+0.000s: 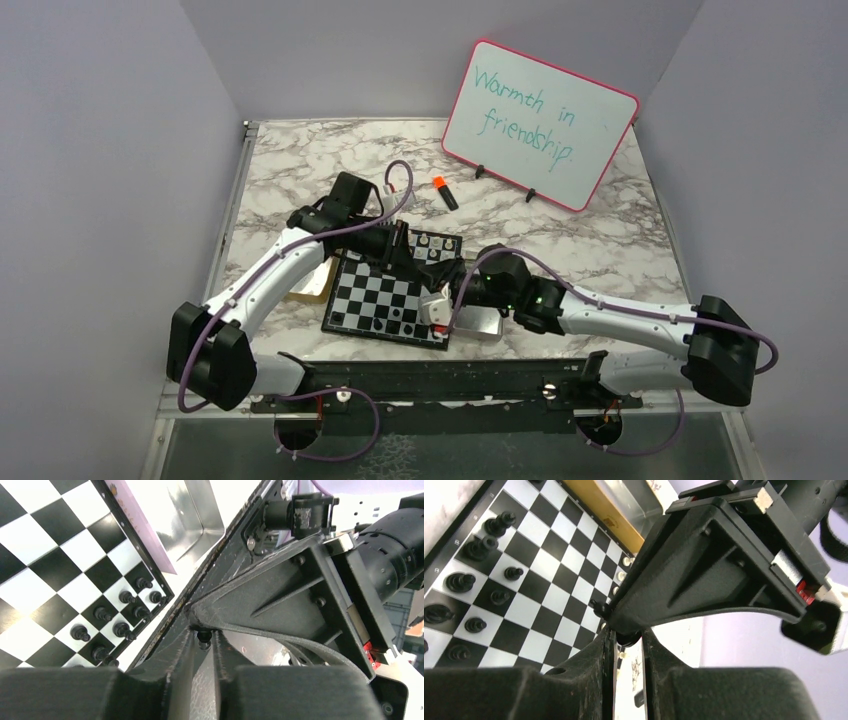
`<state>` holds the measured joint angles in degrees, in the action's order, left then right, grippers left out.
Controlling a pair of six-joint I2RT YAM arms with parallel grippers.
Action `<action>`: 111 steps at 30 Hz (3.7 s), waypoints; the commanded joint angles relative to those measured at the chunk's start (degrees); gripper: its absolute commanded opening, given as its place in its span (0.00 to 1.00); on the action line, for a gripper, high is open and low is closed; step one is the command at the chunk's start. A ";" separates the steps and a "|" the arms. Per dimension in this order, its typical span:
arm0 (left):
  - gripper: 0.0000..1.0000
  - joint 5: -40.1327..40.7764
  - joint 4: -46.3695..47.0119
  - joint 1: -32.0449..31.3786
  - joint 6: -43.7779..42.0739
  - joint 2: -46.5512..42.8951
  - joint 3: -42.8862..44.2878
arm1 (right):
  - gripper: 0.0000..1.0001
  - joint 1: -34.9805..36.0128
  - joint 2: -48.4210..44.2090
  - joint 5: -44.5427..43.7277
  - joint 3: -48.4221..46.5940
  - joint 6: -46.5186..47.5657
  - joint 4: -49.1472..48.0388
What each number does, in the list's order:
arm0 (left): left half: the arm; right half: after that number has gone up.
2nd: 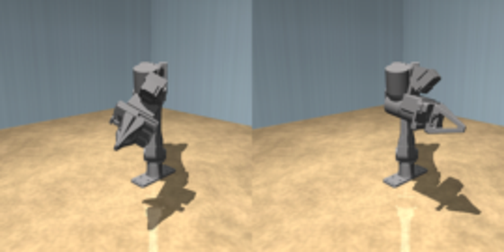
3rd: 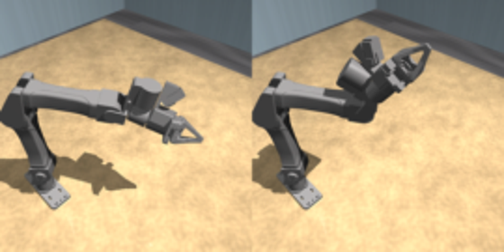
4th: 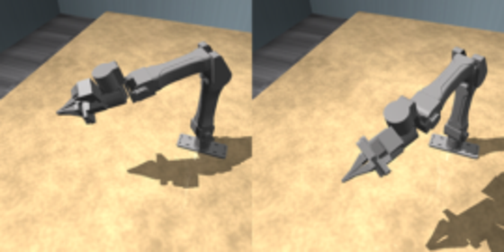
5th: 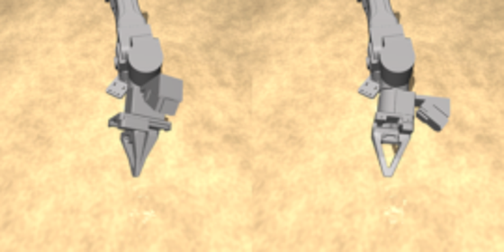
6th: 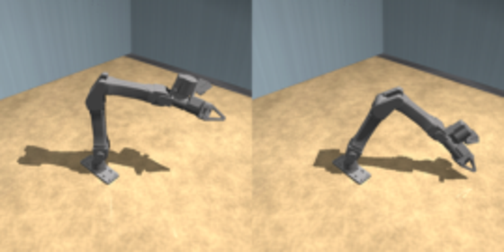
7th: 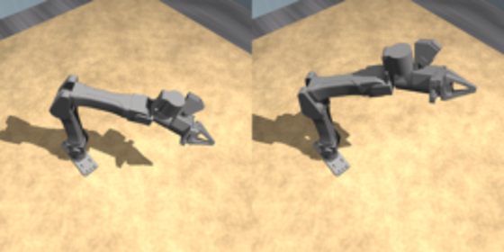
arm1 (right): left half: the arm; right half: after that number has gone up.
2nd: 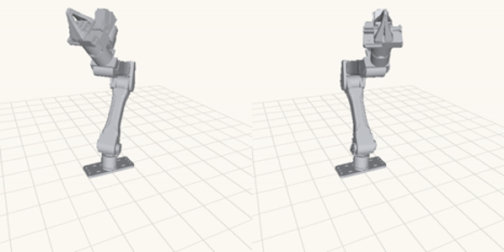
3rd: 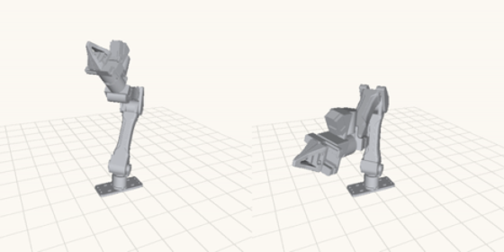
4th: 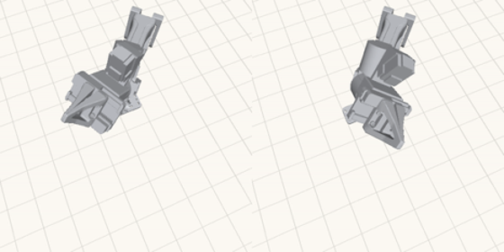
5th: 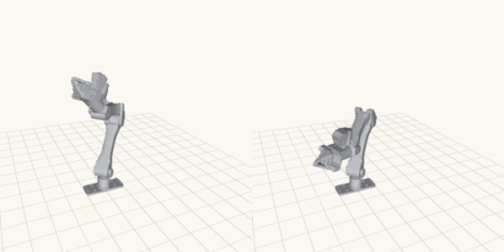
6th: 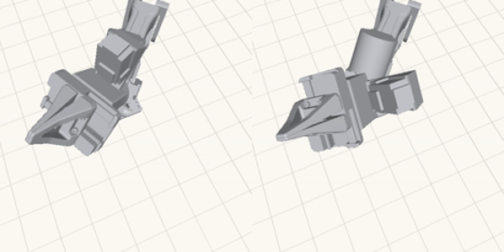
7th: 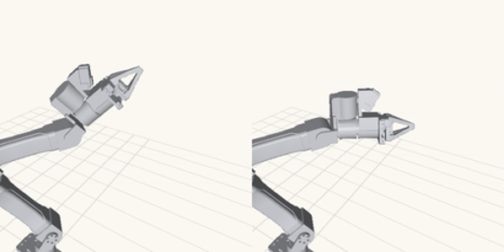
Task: Set up the chess pieces on the board
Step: Place the chess piece on the chessboard.
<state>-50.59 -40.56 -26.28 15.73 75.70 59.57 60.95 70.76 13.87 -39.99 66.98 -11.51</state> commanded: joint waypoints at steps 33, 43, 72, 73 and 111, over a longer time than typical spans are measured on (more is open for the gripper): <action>0.40 15.04 15.42 0.88 11.78 -15.95 1.88 | 0.03 0.49 2.40 -25.25 -6.54 -84.23 -17.69; 0.02 17.03 13.03 0.85 10.20 -16.56 1.65 | 0.03 0.48 3.86 -26.61 -7.07 -85.61 -17.07; 0.00 47.25 -12.68 -1.38 15.31 -26.64 -7.66 | 1.00 0.48 -23.37 -34.53 4.47 -76.68 -1.62; 0.00 48.26 -12.69 -1.55 16.35 -27.18 -8.43 | 1.00 0.48 -24.23 -34.95 4.60 -76.32 -1.18; 0.00 55.14 -2.63 -8.35 32.50 -21.62 -23.74 | 1.00 0.42 -40.76 -39.62 11.77 -70.13 0.48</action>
<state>2.70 -44.23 -33.80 47.51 52.49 36.56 61.41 30.92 -24.18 -28.67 -4.29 -11.84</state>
